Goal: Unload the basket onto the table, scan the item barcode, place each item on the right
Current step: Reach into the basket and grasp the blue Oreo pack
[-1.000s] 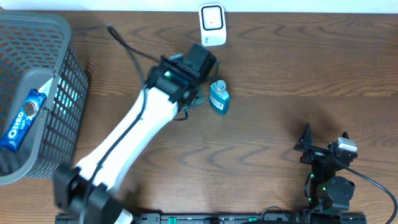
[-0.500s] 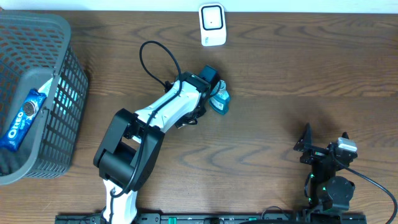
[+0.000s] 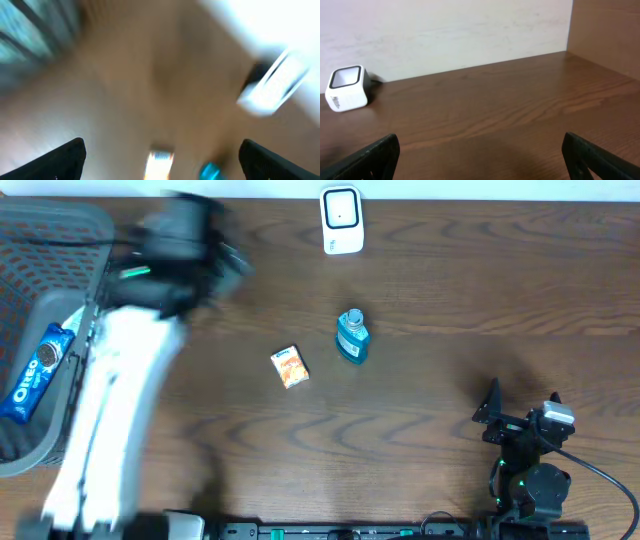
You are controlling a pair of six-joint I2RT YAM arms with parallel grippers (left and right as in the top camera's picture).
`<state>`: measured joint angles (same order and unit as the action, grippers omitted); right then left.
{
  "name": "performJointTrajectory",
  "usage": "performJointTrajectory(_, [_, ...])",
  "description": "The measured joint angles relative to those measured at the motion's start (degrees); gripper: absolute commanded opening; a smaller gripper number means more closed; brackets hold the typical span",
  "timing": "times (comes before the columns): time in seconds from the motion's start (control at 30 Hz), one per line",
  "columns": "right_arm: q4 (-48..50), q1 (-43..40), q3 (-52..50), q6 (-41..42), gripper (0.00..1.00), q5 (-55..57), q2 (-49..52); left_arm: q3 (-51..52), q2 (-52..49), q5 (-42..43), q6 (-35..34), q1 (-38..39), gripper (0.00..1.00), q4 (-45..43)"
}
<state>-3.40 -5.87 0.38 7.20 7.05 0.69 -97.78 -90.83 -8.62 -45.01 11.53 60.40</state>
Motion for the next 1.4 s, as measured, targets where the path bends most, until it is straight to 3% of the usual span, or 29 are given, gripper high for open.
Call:
performJointTrajectory(0.07, [-0.02, 0.0, 0.0, 0.0, 0.99, -0.02, 0.0, -7.06, 8.41, -0.57, 4.68, -10.8, 0.98, 0.31])
performJointTrajectory(0.17, [0.0, 0.0, 0.0, 0.02, 0.99, 0.0, 0.0, -9.6, 11.82, -0.31, 8.33, -23.67, 0.98, 0.04])
performJointTrajectory(0.27, [-0.02, 0.0, 0.0, 0.0, 0.99, 0.0, 0.0, -9.88, 10.6, 0.09, 15.72, -34.97, 0.98, -0.13])
performJointTrajectory(0.4, [0.0, 0.0, 0.0, 0.02, 0.99, 0.02, 0.0, -9.49, 3.67, 1.53, 28.79, -40.98, 0.99, -1.01])
performJointTrajectory(0.5, [0.0, 0.0, 0.0, 0.0, 0.99, 0.0, 0.0, -8.57, -4.13, 2.73, 35.74, -44.3, 0.9, -1.27])
performJointTrajectory(0.93, [0.0, 0.0, 0.0, 0.02, 0.99, 0.0, 0.0, -6.69, -26.03, -0.63, 52.94, -46.36, 0.9, -3.8])
performJointTrajectory(1.4, [0.0, 0.0, 0.0, 0.02, 0.99, 0.02, 0.0, -5.4, -36.65, -5.46, 60.15, -50.18, 0.95, -4.22])
